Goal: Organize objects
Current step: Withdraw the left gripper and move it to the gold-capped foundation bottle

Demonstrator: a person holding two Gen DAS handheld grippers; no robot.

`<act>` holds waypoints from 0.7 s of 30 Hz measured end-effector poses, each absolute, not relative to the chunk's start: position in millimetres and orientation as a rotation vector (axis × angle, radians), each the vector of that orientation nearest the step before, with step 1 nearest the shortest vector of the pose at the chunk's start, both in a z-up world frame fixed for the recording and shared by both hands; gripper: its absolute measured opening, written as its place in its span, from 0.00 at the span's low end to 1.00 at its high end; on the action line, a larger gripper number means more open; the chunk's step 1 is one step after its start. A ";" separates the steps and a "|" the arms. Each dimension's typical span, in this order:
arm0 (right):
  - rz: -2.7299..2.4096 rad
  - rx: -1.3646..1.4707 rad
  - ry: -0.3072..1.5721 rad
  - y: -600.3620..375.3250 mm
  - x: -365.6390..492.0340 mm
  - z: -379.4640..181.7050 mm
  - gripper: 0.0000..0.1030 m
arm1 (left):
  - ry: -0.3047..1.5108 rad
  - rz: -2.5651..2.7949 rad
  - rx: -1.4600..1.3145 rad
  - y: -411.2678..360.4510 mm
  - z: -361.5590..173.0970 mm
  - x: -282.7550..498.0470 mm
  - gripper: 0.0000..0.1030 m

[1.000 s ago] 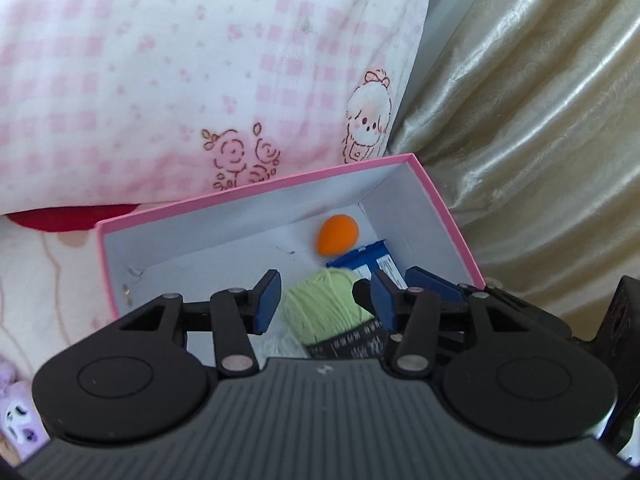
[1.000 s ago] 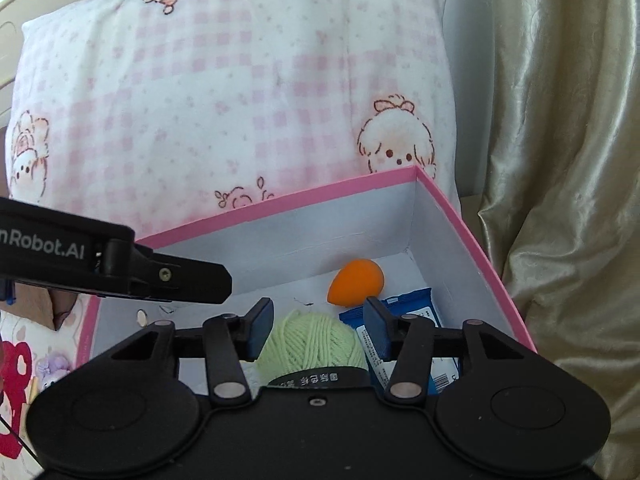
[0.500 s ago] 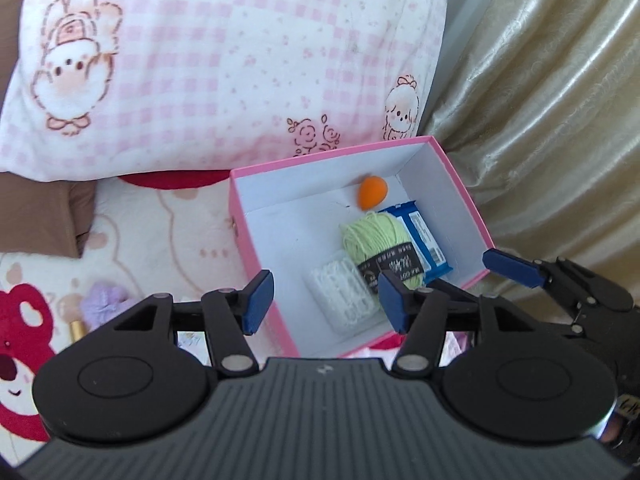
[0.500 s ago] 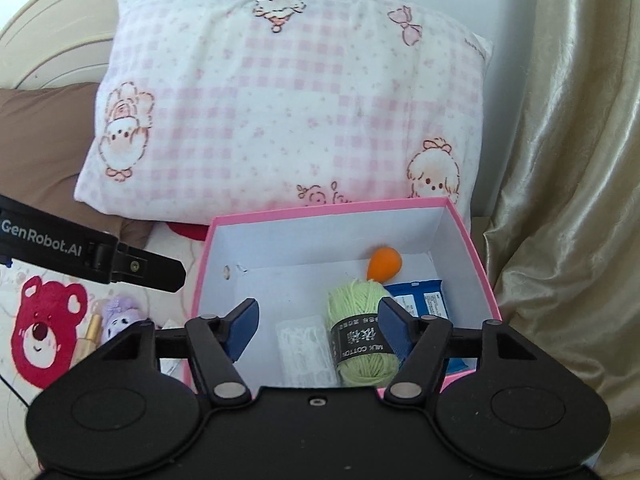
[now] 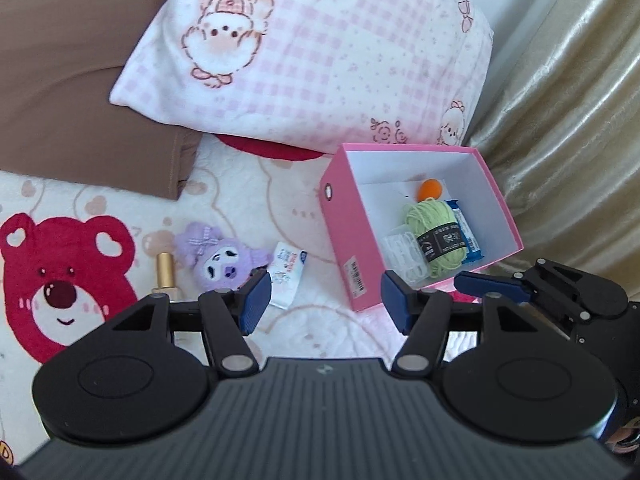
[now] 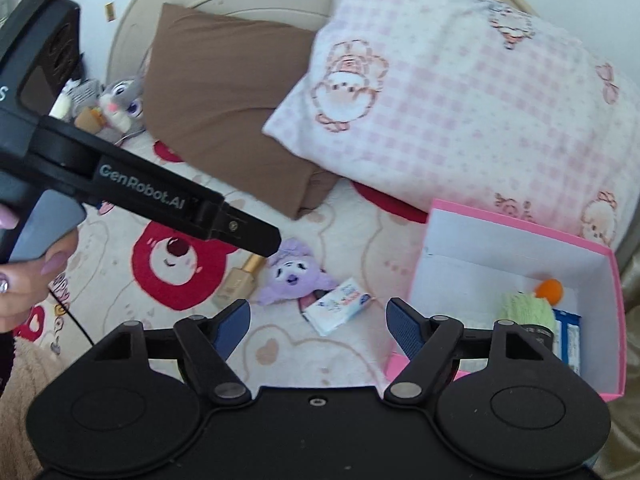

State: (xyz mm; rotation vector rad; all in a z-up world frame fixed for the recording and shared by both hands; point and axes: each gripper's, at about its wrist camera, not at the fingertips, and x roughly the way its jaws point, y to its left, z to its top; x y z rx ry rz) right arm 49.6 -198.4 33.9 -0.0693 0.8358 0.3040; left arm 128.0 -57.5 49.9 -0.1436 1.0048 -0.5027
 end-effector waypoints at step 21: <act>0.553 -0.065 0.907 -98.2 105.4 -60.0 0.80 | 1.107 -0.307 -0.365 46.3 -66.9 165.1 0.66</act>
